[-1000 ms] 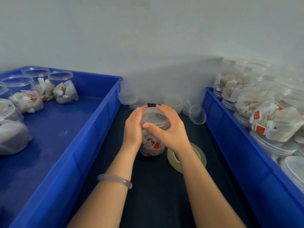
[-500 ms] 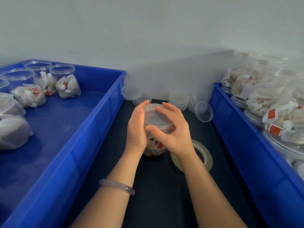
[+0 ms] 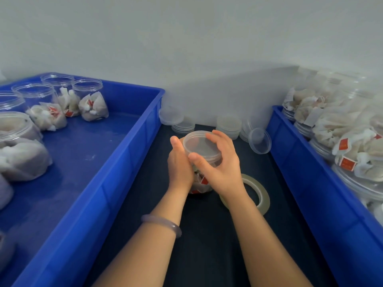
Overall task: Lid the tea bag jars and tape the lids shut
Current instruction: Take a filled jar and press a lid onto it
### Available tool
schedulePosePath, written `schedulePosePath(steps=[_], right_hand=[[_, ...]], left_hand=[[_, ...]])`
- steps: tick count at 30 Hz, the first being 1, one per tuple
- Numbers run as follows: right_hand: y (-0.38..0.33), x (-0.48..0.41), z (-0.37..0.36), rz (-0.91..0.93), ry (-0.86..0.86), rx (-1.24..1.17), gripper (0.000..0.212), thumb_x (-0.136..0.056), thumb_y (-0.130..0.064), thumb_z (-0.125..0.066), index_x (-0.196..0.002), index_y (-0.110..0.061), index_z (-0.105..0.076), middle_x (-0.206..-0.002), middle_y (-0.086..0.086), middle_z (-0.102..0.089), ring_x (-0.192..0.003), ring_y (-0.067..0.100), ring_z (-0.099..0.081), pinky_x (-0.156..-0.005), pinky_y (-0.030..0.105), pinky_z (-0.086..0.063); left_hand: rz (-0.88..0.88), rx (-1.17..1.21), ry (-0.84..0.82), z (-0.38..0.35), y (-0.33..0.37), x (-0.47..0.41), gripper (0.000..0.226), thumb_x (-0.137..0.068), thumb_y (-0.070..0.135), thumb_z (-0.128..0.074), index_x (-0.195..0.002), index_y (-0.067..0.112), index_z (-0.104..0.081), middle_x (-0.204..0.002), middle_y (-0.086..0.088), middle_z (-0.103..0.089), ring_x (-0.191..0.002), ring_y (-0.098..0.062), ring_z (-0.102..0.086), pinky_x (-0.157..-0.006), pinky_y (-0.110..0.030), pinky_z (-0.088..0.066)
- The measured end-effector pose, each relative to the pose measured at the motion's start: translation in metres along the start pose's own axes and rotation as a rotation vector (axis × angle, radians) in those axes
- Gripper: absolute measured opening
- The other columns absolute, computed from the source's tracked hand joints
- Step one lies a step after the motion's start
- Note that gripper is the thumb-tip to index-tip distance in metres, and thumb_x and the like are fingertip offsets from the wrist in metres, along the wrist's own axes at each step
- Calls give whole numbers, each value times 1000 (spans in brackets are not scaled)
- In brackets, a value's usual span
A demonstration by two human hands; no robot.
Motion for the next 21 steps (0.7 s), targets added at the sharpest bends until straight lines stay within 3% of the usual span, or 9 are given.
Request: schedulePosePath(steps=[2,5,8,10,12,15,17,19,21], right_hand=[[-1,5,1,-9,-96,3,58,-80,-32,-64,-133,-11,-50,-145,4,-35,-130,0,-31,-98,0,-23],[-2,3,11,-40,-206,174,60,-84,-28,-71,-138,-15,-47,-147,0,-34,-126,-2,-29,-93,-5,-20],[-10,-13,19,-86,-288,423,76,-69,-56,-73,-133,-23,-51,-136,-6,-44,-123,6,-39,-93,17,-33],[-19,-21,10,-96,-425,541,85,-67,-65,-68,-138,-25,-44,-145,-2,-35,-137,16,-26,-102,31,-32],[-29,-23,-3,-15,-514,534,77,-77,-57,-67,-143,-28,-40,-158,-3,-18,-146,16,-8,-115,37,-18],[-38,-19,-7,37,-354,470,55,-83,-50,-65,-134,-32,-54,-150,-8,-39,-139,12,-32,-114,33,-26],[-38,-13,-10,9,-215,597,55,-86,-58,-55,-133,-29,-55,-146,-5,-45,-136,16,-36,-110,36,-29],[-36,-9,-18,-13,-261,744,63,-90,-64,-40,-140,-26,-47,-151,1,-38,-140,23,-30,-111,42,-26],[-33,-12,-17,-28,-392,754,68,-89,-61,-44,-145,-24,-38,-153,4,-33,-141,27,-24,-111,43,-24]], left_hand=[[-17,-4,40,1,2,1,66,-103,42,-11,-81,23,-71,-73,10,-72,-70,3,-65,-56,-4,-42],[-50,-23,36,1,6,-1,63,-105,33,-15,-75,21,-69,-62,14,-69,-64,5,-63,-54,-4,-40],[-34,-35,6,1,3,0,62,-105,32,-16,-71,21,-67,-58,11,-67,-58,3,-61,-53,-6,-41],[-36,-52,1,2,2,1,63,-105,32,-16,-69,20,-66,-54,10,-64,-54,2,-59,-50,-7,-40],[-33,-52,-20,4,3,1,64,-105,33,-16,-70,18,-67,-57,8,-64,-55,1,-59,-50,-9,-41],[-15,-54,-2,3,3,3,64,-105,34,-16,-65,14,-61,-53,5,-59,-50,-2,-55,-47,-11,-40],[18,-58,37,2,1,3,61,-105,33,-18,-59,13,-52,-43,6,-52,-41,-1,-48,-40,-12,-36],[37,-100,18,0,-1,2,60,-105,33,-19,-59,13,-52,-41,7,-53,-39,-1,-49,-38,-11,-36],[57,-117,-19,1,-3,-1,63,-104,36,-17,-59,17,-56,-46,8,-58,-44,0,-54,-42,-11,-40]])
Point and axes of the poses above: each hand's wrist, its own x-axis away from the middle knuckle, its own z-axis out of the back of the hand, y = z × x, the point moved 7 cm from there along -x, towards the middle knuckle
